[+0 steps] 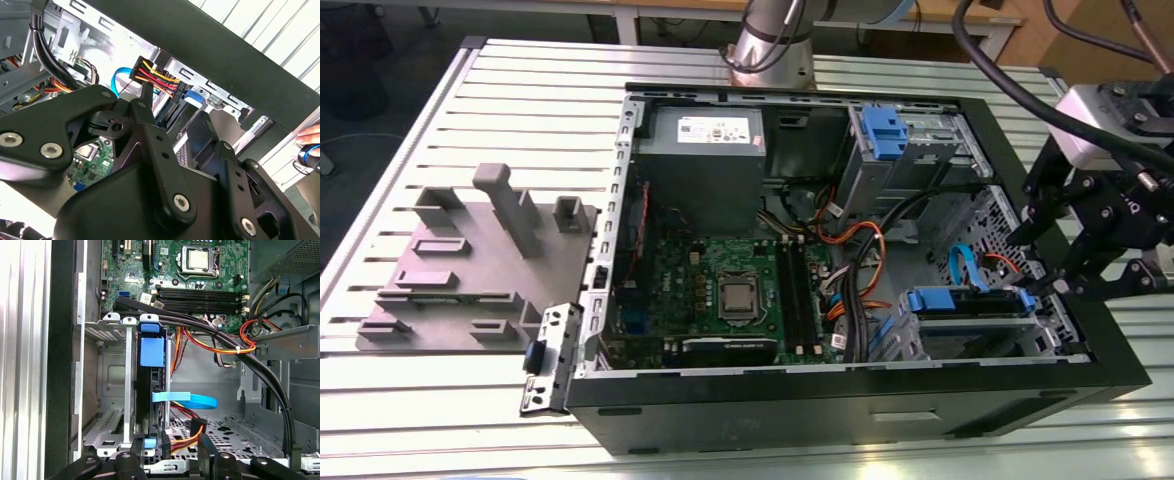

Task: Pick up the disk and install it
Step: 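Insert the second disk wire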

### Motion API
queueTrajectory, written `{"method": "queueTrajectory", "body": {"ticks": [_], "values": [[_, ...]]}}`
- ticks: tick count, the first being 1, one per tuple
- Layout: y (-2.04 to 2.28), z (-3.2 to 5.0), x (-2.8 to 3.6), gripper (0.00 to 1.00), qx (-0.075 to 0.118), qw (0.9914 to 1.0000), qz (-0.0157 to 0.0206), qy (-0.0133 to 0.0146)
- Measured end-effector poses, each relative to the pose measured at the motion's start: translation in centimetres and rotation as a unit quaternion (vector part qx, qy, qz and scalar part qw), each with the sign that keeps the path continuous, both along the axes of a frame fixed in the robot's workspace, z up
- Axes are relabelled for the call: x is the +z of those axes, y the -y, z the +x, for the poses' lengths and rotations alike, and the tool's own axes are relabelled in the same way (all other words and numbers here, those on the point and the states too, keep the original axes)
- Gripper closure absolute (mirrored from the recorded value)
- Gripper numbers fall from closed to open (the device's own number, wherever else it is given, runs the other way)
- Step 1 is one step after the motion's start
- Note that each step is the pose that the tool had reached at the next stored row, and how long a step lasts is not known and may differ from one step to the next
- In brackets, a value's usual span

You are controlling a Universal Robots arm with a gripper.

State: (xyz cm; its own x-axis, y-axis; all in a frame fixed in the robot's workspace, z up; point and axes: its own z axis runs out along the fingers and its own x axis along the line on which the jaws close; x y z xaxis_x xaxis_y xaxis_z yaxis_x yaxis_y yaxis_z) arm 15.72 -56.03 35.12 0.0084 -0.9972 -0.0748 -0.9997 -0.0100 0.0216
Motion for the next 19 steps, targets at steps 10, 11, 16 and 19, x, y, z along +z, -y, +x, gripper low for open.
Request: {"method": "queueTrajectory", "body": {"ticks": [10,11,16,19], "values": [[-0.10,0.00,-0.60,0.46,0.000,1.00000,-0.0002,0.0000],[-0.11,0.00,-0.71,0.46,0.000,1.00000,-0.0001,0.0000],[-0.11,0.00,-0.81,0.46,0.000,1.00000,-0.0003,0.0000],[-0.06,0.00,-0.85,0.46,0.000,1.00000,0.0000,0.0000]]}}
